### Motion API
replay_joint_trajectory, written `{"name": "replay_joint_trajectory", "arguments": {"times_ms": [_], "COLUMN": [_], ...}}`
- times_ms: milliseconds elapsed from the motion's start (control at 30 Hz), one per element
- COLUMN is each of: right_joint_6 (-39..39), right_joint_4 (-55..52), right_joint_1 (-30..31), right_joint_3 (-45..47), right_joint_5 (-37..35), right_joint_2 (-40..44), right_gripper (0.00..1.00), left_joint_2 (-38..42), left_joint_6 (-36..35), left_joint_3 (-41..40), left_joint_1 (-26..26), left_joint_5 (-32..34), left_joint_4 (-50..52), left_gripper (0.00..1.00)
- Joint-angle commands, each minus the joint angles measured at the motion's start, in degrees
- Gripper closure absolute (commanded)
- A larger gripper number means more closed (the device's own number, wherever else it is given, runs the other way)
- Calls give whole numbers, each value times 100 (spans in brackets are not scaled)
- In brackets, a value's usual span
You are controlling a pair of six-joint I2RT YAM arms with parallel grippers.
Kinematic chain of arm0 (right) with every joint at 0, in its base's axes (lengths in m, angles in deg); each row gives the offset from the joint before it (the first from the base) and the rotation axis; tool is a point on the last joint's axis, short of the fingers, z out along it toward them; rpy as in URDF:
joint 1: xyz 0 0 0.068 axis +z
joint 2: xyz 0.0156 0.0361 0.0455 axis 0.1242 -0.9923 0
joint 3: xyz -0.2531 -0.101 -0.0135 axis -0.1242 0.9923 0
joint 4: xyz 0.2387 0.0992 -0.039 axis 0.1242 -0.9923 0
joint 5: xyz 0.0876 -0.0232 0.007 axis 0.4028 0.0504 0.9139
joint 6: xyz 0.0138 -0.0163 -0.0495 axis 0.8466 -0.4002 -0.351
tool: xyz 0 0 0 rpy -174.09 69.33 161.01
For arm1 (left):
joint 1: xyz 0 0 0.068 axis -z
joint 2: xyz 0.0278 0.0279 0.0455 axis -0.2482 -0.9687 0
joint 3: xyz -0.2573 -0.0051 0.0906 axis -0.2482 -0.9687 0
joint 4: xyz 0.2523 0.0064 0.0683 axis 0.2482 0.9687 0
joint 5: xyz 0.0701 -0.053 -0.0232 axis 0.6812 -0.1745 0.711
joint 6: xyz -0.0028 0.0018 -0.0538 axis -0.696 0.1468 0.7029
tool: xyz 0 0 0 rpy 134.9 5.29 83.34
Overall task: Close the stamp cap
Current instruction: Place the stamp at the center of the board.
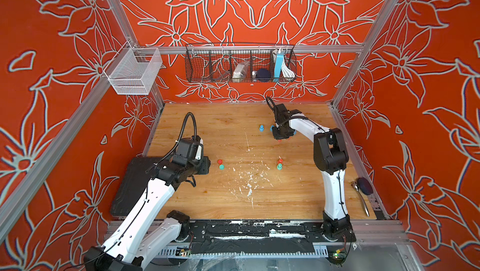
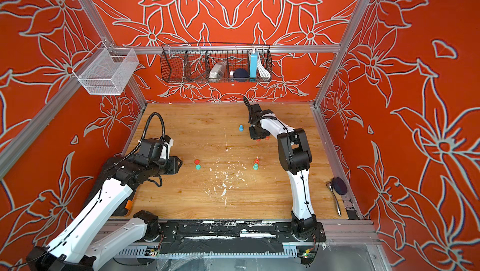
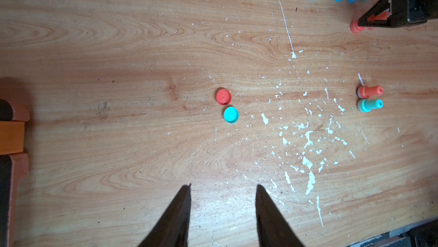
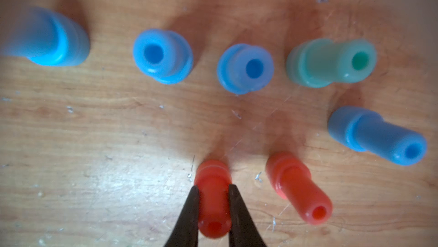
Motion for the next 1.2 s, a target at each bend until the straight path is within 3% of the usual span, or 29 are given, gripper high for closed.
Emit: {"name": "replay_joint_trajectory", "arguments": {"times_ms": [0, 300, 933, 1167], "right_joint_6": [-125, -120, -170, -166], "right_joint_4": [-355, -435, -566, -573], "right_joint_1": [-115, -124, -120, -98], "right_joint_3": [5, -130, -257, -279], "right_joint_5": [-236, -209, -271, -253], "right_joint_2": [-375, -413, -144, 1], "right_gripper": [93, 91, 69, 68], "left_joint_2": [35, 13, 22, 25], "left_joint_6": [-68, -73, -59, -61], "left_joint_3": [-7, -3, -2, -6], "left_joint_1": [-56, -52, -66, -76], "left_joint_5": [-27, -27, -18, -9], "left_joint_4": [-50, -45, -37, -37], "left_gripper": [55, 55, 55, 55]}}
